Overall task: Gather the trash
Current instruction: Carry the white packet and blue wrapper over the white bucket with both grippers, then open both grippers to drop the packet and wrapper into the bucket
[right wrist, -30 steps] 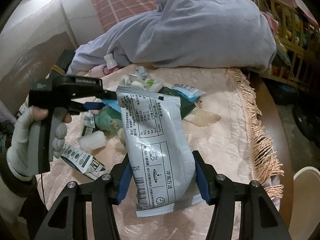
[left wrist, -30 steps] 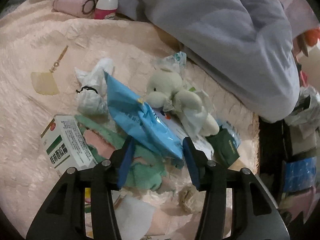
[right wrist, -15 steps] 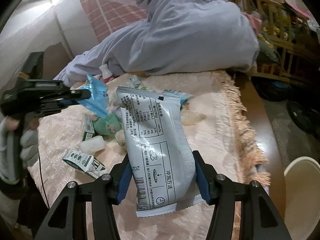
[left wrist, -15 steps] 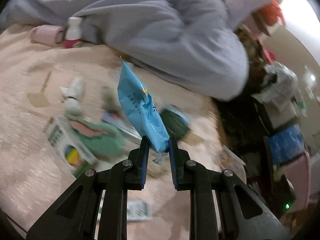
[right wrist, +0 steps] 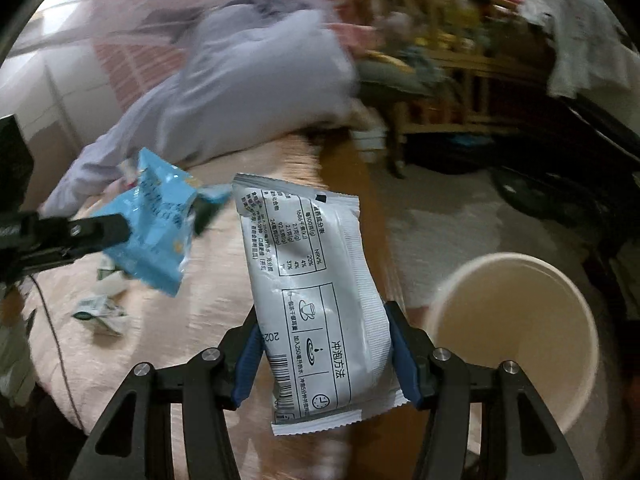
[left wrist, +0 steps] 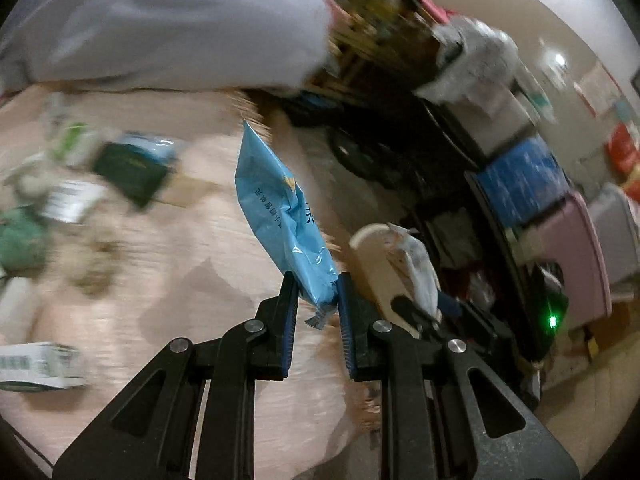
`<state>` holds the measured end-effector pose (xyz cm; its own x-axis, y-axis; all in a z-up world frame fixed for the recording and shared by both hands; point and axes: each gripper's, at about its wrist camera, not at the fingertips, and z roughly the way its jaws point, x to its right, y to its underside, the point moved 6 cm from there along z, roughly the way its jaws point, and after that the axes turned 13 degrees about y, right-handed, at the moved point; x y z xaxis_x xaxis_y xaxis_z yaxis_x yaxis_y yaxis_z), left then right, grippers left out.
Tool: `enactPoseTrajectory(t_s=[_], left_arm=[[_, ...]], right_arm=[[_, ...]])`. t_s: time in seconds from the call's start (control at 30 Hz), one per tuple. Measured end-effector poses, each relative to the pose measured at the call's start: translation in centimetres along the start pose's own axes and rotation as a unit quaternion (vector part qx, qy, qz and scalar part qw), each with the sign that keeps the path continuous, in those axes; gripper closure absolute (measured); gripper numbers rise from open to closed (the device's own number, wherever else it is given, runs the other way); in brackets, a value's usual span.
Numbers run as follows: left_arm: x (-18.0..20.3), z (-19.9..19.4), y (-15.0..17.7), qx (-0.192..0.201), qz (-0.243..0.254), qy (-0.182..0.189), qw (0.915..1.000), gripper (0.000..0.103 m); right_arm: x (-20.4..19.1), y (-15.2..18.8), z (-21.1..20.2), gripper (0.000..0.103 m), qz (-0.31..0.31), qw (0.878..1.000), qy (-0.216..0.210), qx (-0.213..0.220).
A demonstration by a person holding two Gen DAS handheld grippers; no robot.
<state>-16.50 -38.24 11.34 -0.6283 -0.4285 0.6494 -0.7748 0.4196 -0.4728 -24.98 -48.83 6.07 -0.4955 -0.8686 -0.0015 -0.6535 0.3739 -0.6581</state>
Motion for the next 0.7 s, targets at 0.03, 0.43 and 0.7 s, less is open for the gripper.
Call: enactPoseTrajectory(t_s=[0.03,0.43,0.7], left_arm=[[1.1,1.2,0.3,-0.01,0.008,0.006,0.9999,0.086],[9.0,13.0,2.3,-0.089,0.078,0.05,0.9917,0.086],[9.8,16.6,3.4,-0.104,0.094,0.064,0.9881,0.06]], right_arm=[[1.1,0.1,0.1,0.049,0.004,1.0,0.009,-0.002],[14.4,3.5,3.7,0.048,0.112,0.989,0.083,-0.058],[18.5,5.3,5.4,0.028,0.188,0.977,0.067,-0.074]])
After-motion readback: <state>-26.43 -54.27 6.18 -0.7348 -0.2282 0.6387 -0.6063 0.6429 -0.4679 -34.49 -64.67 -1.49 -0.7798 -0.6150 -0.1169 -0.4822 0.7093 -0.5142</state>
